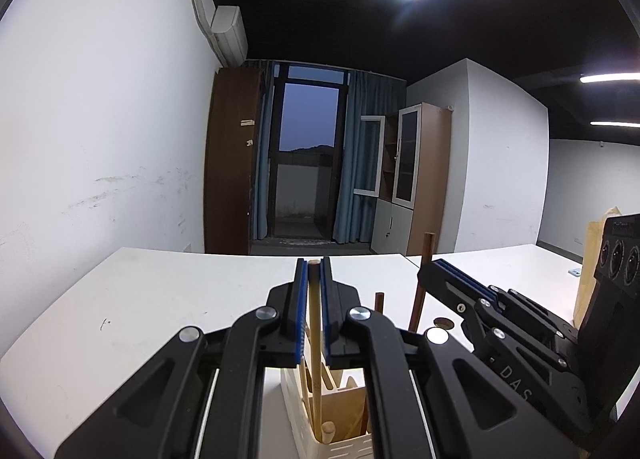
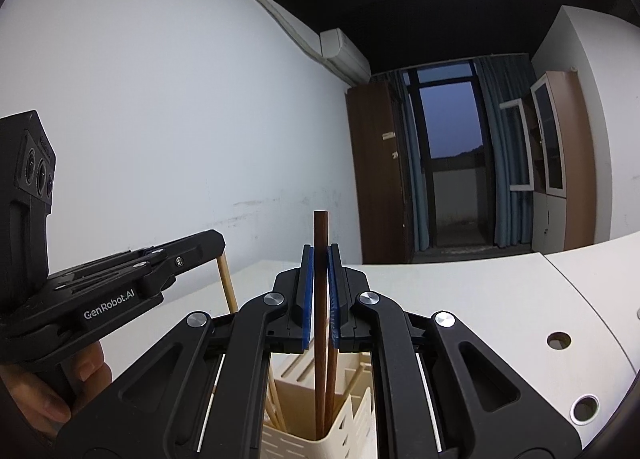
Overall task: Organize utensils
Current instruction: 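Lift both held chopsticks upright and carry them over the cream holder, then open the left tool to drop its chopstick into the holder while the right tool opens too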
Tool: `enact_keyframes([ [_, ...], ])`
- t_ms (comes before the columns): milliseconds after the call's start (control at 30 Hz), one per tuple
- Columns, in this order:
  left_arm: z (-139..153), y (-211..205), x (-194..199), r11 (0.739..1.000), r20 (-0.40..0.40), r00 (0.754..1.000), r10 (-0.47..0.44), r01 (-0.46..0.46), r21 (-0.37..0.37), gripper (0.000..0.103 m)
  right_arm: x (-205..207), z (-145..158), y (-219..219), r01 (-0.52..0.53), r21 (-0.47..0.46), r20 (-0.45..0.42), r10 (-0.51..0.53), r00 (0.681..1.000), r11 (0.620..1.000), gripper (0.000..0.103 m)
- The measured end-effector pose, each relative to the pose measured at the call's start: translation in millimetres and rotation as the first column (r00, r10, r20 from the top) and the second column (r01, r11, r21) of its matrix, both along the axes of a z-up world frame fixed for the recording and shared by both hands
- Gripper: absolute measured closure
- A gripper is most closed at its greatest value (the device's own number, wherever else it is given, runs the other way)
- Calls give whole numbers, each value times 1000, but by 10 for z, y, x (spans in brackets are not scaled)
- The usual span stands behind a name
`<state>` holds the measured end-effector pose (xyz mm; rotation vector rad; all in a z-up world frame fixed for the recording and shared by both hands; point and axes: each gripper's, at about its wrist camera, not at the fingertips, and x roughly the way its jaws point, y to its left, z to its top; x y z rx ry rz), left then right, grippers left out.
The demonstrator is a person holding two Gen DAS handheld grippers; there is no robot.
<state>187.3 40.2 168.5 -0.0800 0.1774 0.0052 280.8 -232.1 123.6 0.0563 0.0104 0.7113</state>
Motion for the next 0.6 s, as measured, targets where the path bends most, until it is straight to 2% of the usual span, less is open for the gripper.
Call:
enact_keyframes([
  [267, -62, 1, 56, 999, -38, 999, -35, 35, -16, 97, 54, -76, 44, -2, -43, -42, 0, 999, 999, 96],
  [300, -65, 2, 62, 999, -48, 998, -41, 41, -17, 97, 58, -83, 39, -4, -43, -49, 2, 999, 999, 92],
  [400, -67, 27, 30, 999, -48, 998, -37, 36, -29, 84, 49, -59, -14, -7, -37, -56, 5, 998, 999, 82],
  [600, -48, 79, -56, 999, -43, 999, -24, 23, -42, 78, -3, -100, -88, 13, -41, -67, -15, 998, 999, 81],
])
